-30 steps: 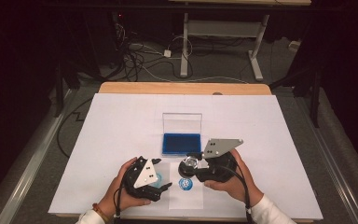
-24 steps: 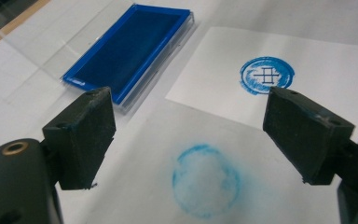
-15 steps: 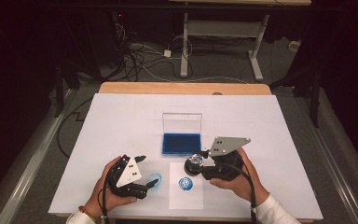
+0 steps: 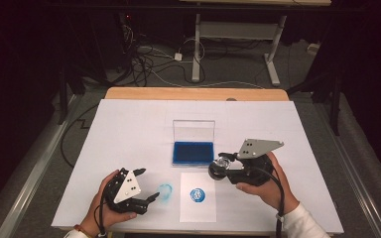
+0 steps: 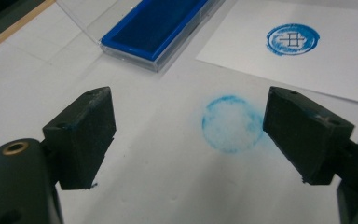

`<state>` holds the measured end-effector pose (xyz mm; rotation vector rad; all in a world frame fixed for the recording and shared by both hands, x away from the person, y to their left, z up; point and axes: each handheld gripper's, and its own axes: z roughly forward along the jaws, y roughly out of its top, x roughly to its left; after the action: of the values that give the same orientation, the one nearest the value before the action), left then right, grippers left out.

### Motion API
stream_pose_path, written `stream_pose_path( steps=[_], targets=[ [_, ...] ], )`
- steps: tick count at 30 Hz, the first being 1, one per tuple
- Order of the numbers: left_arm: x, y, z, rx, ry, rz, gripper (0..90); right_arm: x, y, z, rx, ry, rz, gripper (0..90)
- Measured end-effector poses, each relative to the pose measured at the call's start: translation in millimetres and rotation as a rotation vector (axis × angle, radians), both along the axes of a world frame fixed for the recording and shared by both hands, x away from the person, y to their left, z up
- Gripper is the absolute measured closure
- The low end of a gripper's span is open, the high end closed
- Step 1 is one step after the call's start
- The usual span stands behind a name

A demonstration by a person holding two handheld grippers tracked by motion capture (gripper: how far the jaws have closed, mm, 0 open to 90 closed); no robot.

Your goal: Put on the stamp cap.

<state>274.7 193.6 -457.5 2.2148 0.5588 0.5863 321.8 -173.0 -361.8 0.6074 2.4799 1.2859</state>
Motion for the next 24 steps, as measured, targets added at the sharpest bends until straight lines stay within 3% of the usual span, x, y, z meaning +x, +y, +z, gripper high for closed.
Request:
stream_pose_path(
  steps=[5, 12, 24],
  targets=[
    [-3.8, 11.6, -3.8, -0.024, 0.004, 0.04, 16.7, 5.7, -6.0, -1.1, 0.012, 0.018, -0.012, 57.3],
    [-3.2, 20.5, -8.2, -0.015, 0.006, 0.073, 16.6, 13.4, -12.6, -2.7, -0.001, 0.014, -0.052, 57.3],
    [-1.0, 17.8, -10.7, -0.006, 0.035, 0.066, 16.6, 20.7, -18.7, -4.6, -0.026, 0.007, -0.098, 57.3]
  ],
)
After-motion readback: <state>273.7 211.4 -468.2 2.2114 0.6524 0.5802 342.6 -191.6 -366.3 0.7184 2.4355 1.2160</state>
